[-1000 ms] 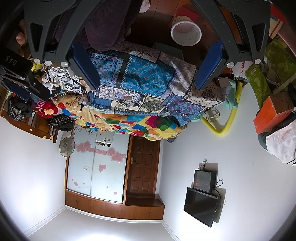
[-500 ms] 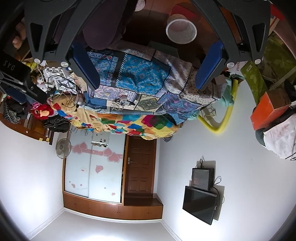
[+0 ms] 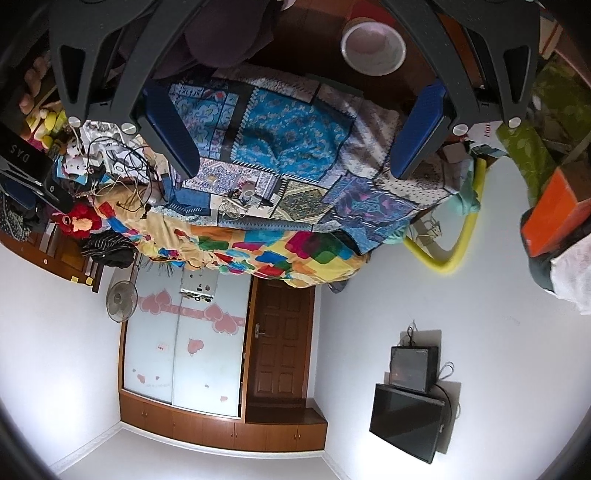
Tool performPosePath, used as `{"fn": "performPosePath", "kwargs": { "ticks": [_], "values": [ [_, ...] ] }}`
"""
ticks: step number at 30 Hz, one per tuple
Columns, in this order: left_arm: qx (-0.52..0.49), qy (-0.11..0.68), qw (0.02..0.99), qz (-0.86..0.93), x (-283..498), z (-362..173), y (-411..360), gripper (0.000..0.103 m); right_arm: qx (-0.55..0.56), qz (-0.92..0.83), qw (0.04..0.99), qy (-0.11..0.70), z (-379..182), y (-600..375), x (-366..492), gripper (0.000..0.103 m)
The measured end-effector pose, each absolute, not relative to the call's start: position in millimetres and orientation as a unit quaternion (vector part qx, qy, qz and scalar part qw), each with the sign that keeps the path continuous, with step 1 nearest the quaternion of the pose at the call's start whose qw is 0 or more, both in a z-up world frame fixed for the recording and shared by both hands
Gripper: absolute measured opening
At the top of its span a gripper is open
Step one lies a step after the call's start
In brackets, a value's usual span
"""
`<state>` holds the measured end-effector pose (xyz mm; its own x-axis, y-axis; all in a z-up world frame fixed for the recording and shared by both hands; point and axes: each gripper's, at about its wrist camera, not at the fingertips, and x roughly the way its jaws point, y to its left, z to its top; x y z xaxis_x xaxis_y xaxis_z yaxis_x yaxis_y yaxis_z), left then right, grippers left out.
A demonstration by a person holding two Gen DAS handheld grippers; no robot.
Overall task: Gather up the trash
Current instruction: 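Move both tools toward the small items on the patterned quilt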
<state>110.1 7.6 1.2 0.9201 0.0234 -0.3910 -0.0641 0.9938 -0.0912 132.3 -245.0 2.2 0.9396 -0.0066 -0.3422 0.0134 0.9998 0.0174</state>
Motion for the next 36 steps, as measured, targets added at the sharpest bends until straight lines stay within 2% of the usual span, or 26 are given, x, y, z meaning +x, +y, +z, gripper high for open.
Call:
{"fn": "performPosePath", "kwargs": {
  "ticks": [10, 20, 26, 36],
  "values": [
    [-0.047, 0.235, 0.971, 0.007, 222.3, -19.4, -17.1, 0.103, -0.023, -0.044, 0.977, 0.206, -12.4, -276.5, 205.2, 0.103],
    [-0.02, 0.311, 0.95, 0.005, 340.5, -79.2, -50.7, 0.103, -0.056, -0.038, 0.947, 0.315, -74.7, -302.7, 294.3, 0.103],
    [-0.017, 0.348, 0.937, -0.023, 407.5, -120.0, -63.2, 0.103, -0.016, -0.031, 0.925, 0.377, -110.6, -317.5, 346.8, 0.103],
    [-0.033, 0.402, 0.914, -0.054, 511.3, -188.2, -79.7, 0.101, 0.053, -0.033, 0.907, 0.417, -162.3, -335.6, 428.5, 0.102]
  ]
}}
